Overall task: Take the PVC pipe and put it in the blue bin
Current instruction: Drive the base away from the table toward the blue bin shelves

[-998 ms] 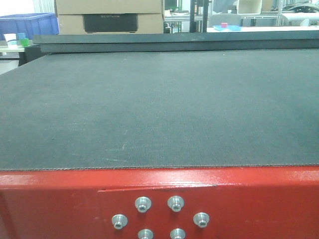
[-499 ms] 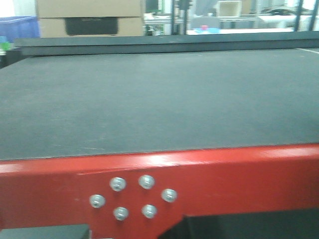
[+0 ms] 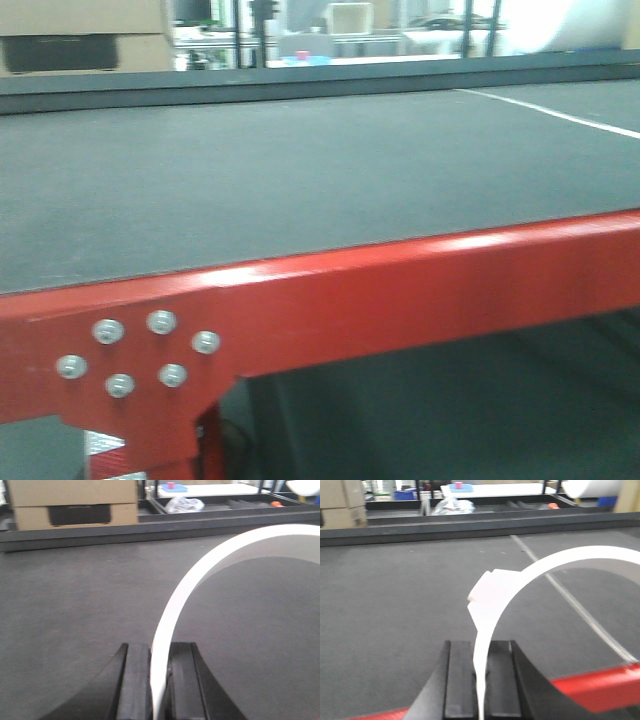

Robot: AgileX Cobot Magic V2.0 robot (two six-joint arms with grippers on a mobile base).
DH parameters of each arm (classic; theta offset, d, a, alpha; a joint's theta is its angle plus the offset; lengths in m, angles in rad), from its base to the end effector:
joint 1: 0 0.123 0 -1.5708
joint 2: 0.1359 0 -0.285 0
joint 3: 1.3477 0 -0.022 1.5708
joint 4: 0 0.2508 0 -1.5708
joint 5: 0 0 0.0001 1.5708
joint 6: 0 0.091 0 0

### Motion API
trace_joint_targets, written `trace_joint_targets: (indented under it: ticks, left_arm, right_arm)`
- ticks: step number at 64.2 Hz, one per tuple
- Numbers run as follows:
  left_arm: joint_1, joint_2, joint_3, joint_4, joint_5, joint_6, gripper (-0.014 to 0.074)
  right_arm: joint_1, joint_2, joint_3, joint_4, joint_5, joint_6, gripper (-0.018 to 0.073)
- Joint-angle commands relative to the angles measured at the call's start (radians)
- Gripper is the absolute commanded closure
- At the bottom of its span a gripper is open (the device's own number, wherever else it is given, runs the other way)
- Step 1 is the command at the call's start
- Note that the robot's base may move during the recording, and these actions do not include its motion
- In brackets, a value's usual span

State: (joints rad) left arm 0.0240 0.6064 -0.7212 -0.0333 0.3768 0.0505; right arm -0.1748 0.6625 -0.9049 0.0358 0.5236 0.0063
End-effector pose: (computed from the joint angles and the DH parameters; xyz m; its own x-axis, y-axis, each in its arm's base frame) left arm 0.1209 0.0018 0.3716 -0.1739 0.0154 -0.9846 -0.0085 0.9998 0.0171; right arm 0.1190 -0.0194 0.4115 -0.1836 0.0703 -0.9805 0.1636 0.9857 0.0400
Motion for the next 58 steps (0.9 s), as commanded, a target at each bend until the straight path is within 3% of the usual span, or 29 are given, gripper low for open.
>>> trace_joint_targets:
  ticks: [1, 58]
  left_arm:
    - [0.004, -0.005, 0.001, -0.004, -0.028, -0.008, 0.0707]
    - [0.004, -0.005, 0.001, -0.004, -0.028, -0.008, 0.0707]
  right_arm:
    - [0.001, -0.008, 0.0, -0.003, -0.029, -0.006, 0.0727]
    - [0.001, -0.008, 0.0, -0.003, -0.032, -0.006, 0.0727]
